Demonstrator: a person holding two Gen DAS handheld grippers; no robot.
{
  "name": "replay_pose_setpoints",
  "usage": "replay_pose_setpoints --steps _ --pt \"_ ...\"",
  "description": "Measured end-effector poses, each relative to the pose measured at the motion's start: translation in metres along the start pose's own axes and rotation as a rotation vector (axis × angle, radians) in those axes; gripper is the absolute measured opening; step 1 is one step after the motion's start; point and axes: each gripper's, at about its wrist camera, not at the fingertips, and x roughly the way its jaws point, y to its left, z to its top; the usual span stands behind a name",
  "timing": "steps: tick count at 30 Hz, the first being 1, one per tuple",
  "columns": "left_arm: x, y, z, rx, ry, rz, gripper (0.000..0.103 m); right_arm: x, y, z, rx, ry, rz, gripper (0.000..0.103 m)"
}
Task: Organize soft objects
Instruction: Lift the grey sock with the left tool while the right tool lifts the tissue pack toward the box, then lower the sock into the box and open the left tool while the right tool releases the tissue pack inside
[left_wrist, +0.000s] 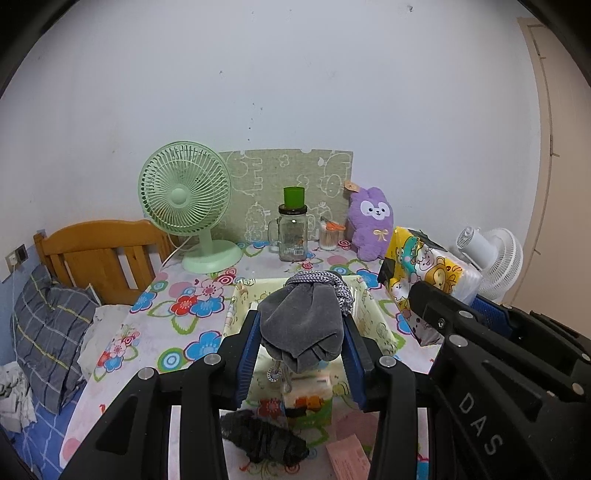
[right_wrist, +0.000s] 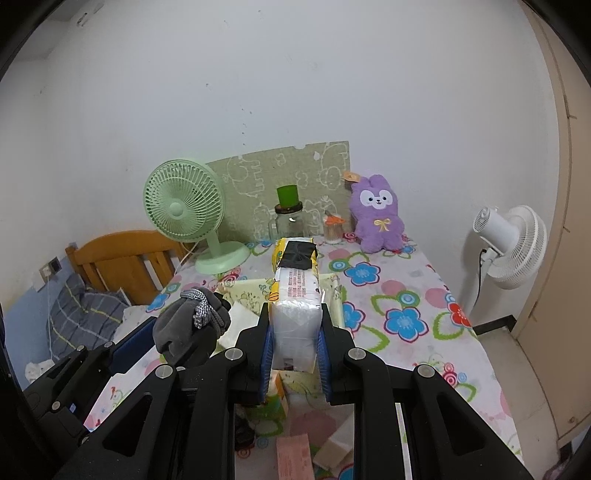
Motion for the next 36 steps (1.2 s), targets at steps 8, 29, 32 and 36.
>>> replay_pose_setpoints --steps 8,29,32,36 --pt "0.027 0.001 0.009 -0.001 0.015 0.002 0.043 0.031 -0.003 0.01 -0.005 0.018 0.001 0.024" --pt "0.102 0.01 0.013 -0.011 0.099 0.013 0.043 0.113 -0.008 0.018 -0.008 0.094 0.024 0.024" --pt "0.114 0.011 0.011 -0.014 0.115 0.006 0.043 0.125 -0.009 0.017 -0.015 0.108 0.032 0.024" --pt "0.124 0.013 0.006 -0.02 0.139 0.002 0.044 0.137 -0.01 0.013 -0.017 0.124 0.05 0.024"
